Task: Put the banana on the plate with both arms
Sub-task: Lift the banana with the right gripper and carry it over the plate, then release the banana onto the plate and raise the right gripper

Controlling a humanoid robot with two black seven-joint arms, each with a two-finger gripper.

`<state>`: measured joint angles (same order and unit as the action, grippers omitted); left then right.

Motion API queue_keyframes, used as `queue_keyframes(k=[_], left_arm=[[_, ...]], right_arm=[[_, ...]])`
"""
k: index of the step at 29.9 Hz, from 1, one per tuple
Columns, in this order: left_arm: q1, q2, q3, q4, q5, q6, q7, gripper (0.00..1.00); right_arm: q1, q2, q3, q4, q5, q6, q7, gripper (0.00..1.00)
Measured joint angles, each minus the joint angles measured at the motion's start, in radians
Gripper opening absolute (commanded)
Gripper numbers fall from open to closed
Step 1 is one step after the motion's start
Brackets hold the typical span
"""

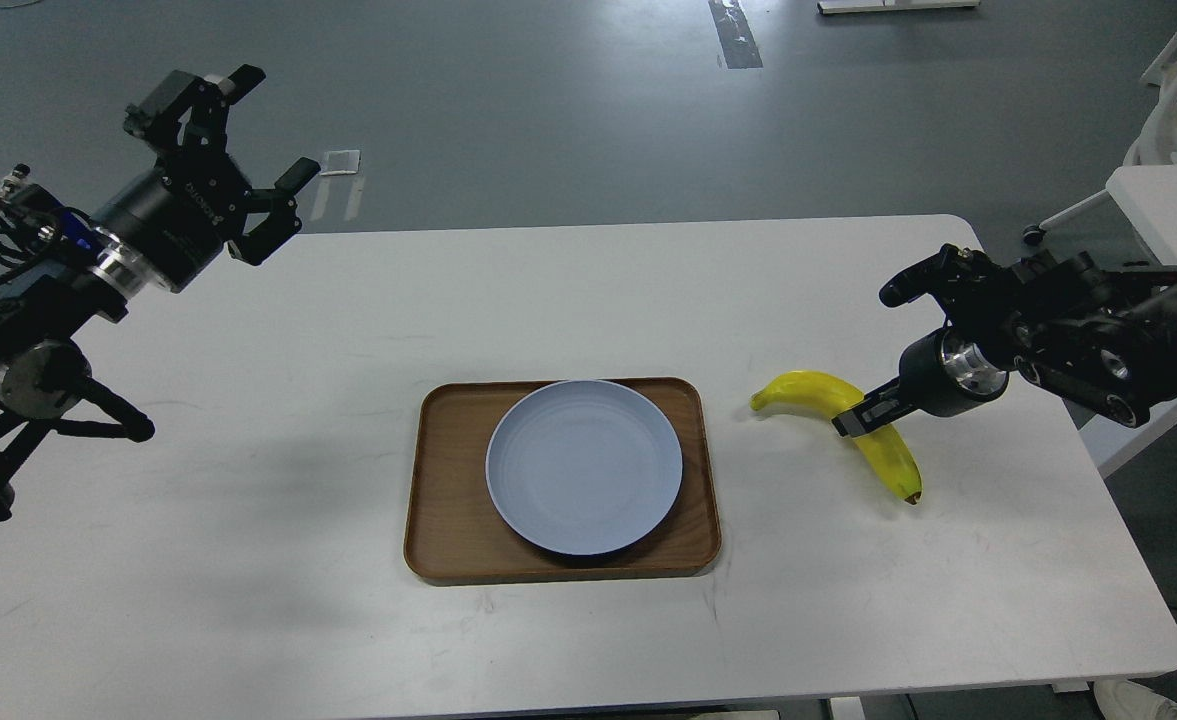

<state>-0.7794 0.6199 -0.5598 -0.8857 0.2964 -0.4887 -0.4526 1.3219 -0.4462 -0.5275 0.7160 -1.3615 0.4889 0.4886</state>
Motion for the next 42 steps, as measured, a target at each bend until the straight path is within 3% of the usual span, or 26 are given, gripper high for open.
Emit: queue_keyframes(k=[5, 10, 20, 32, 35, 37, 38, 42], left_arm=[[-0.001, 0.000, -0.002, 0.000, 0.000, 0.000, 0.000, 0.98], [-0.001, 0.000, -0.004, -0.001, 0.000, 0.000, 0.000, 0.98], [-0.003, 0.001, -0.006, -0.002, -0.002, 0.000, -0.002, 0.98], [-0.003, 0.008, -0.006, -0.004, -0.006, 0.000, -0.003, 0.98], [-0.003, 0.020, -0.006, -0.006, -0.008, 0.000, -0.003, 0.98], [-0.003, 0.023, -0.005, -0.007, -0.008, 0.000, -0.003, 0.98], [-0.003, 0.023, -0.005, -0.007, -0.008, 0.000, -0.003, 0.98], [-0.003, 0.024, -0.005, -0.008, -0.008, 0.000, -0.003, 0.98]], right_arm=[[0.120, 0.004, 0.020, 0.063, 0.043, 0.000, 0.000, 0.09], [0.170, 0.084, 0.023, 0.089, 0.157, 0.000, 0.000, 0.09], [0.145, 0.280, -0.008, 0.078, 0.313, 0.000, 0.000, 0.09], [0.063, 0.359, -0.022, 0.048, 0.347, 0.000, 0.000, 0.14], [0.058, 0.360, -0.022, 0.046, 0.369, 0.000, 0.000, 0.29], [0.057, 0.361, -0.022, 0.039, 0.374, 0.000, 0.000, 0.46], [0.057, 0.362, -0.022, 0.037, 0.374, 0.000, 0.000, 0.46], [0.057, 0.366, -0.022, 0.032, 0.375, 0.000, 0.000, 0.65]])
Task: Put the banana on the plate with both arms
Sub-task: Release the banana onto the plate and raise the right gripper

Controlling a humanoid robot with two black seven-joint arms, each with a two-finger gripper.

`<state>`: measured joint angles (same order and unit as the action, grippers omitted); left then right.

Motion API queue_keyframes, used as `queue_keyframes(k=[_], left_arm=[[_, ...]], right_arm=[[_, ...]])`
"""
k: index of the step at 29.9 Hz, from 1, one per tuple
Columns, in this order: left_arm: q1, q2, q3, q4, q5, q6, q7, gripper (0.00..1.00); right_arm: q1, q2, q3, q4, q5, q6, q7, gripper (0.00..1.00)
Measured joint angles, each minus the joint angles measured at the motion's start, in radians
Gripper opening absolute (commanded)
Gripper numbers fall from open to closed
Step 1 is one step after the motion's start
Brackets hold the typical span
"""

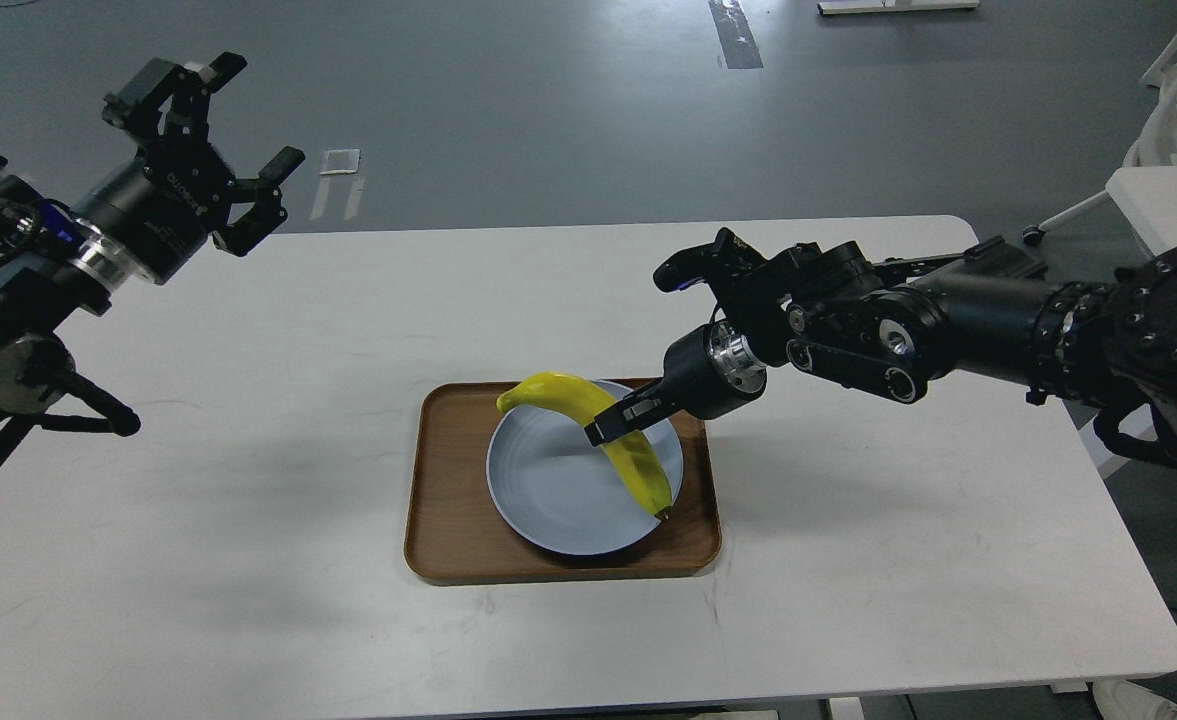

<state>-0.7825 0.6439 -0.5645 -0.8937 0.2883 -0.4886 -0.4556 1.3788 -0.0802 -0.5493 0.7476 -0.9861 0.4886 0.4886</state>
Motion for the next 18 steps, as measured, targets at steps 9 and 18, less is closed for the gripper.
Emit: queue_keyframes(k=[9, 18], left_arm=[[0.000, 0.000, -0.001, 0.000, 0.000, 0.000, 0.000, 0.98], [0.003, -0.011, 0.001, 0.005, 0.002, 0.000, 0.002, 0.98]], right_arm=[[0.000, -0.025, 0.016, -0.014, 0.027, 0.000, 0.000, 0.99], [-0.067, -0.197, 0.335, -0.060, 0.276, 0.000, 0.000, 1.00]])
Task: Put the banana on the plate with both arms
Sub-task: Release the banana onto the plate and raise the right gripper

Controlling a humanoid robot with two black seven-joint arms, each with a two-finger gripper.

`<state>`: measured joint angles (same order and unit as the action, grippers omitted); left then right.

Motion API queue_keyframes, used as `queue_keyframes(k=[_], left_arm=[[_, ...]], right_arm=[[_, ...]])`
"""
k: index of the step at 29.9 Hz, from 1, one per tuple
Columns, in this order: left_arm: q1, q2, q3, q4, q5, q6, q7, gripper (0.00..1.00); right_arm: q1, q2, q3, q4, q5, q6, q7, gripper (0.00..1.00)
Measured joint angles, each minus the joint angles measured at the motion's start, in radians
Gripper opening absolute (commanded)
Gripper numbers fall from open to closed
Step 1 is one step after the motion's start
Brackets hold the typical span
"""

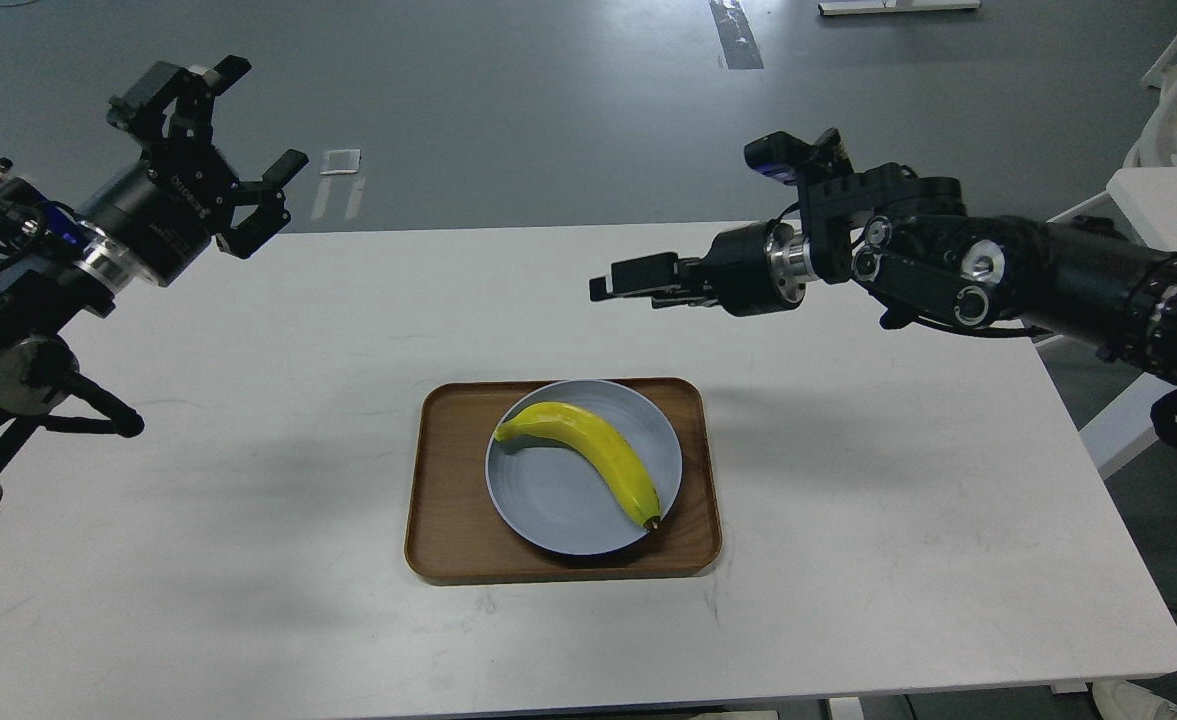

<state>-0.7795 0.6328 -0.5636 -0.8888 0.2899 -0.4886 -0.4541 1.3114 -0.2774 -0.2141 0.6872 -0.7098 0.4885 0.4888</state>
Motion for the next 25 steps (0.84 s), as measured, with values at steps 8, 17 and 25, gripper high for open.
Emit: queue_keyframes(k=[8, 17, 25], left_arm=[[0.018, -0.059, -0.001, 0.014, -0.003, 0.000, -0.001, 0.98], [0.065, -0.181, -0.017, 0.107, -0.004, 0.000, -0.002, 0.98], [0.101, -0.272, -0.055, 0.161, 0.005, 0.000, 0.001, 0.98]], right_arm=[[-0.278, -0.092, 0.338, -0.001, 0.273, -0.069, 0.000, 1.00], [-0.523, -0.067, 0.698, -0.016, 0.386, -0.086, 0.000, 1.00], [-0.603, -0.065, 0.771, -0.016, 0.402, -0.083, 0.000, 1.00]])
